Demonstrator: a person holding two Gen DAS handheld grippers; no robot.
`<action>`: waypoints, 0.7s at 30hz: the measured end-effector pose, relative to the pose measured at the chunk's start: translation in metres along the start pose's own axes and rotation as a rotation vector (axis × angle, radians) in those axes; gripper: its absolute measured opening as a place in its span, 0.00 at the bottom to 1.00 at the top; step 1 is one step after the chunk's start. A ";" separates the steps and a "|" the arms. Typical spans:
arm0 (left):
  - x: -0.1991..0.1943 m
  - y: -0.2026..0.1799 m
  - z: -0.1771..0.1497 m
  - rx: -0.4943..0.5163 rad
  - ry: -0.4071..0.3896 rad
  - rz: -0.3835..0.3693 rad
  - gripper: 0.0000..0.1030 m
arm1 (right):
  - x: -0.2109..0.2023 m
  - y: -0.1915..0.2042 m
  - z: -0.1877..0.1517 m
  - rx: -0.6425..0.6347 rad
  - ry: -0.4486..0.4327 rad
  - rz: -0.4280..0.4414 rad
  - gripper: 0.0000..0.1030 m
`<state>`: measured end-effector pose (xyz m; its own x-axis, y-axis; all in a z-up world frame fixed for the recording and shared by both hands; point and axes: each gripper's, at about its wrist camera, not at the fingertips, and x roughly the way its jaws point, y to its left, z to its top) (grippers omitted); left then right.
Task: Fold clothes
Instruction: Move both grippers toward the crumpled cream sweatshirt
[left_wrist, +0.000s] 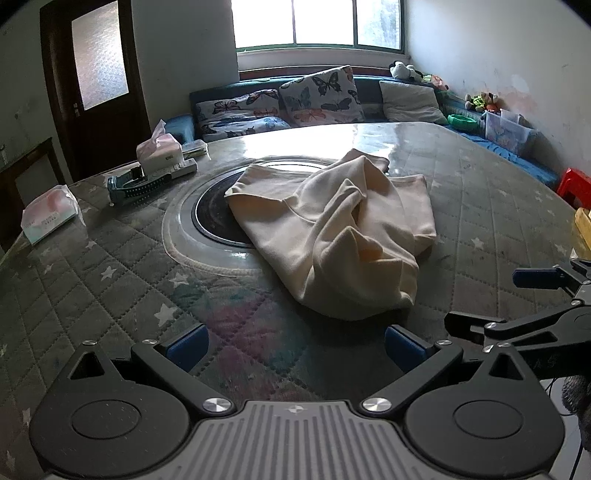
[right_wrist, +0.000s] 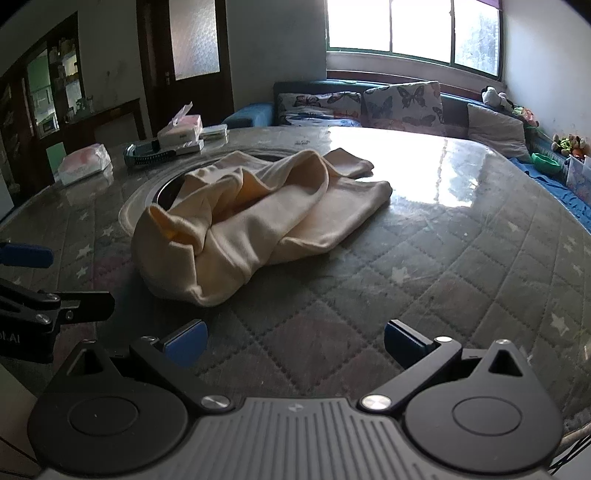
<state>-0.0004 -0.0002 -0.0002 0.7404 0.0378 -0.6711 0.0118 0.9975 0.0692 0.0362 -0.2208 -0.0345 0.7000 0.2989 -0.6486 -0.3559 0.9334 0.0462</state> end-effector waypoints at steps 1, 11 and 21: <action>0.000 0.000 -0.001 0.003 0.002 -0.001 1.00 | 0.000 0.000 0.000 -0.002 -0.002 0.000 1.00; 0.002 -0.002 -0.003 0.012 0.031 -0.010 1.00 | 0.003 0.007 -0.006 -0.029 0.026 0.014 1.00; 0.008 0.001 -0.001 0.013 0.051 -0.012 1.00 | 0.008 0.012 -0.003 -0.044 0.032 0.012 1.00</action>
<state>0.0049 0.0007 -0.0063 0.7048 0.0294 -0.7088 0.0296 0.9971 0.0708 0.0354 -0.2077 -0.0417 0.6755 0.3025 -0.6725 -0.3914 0.9200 0.0206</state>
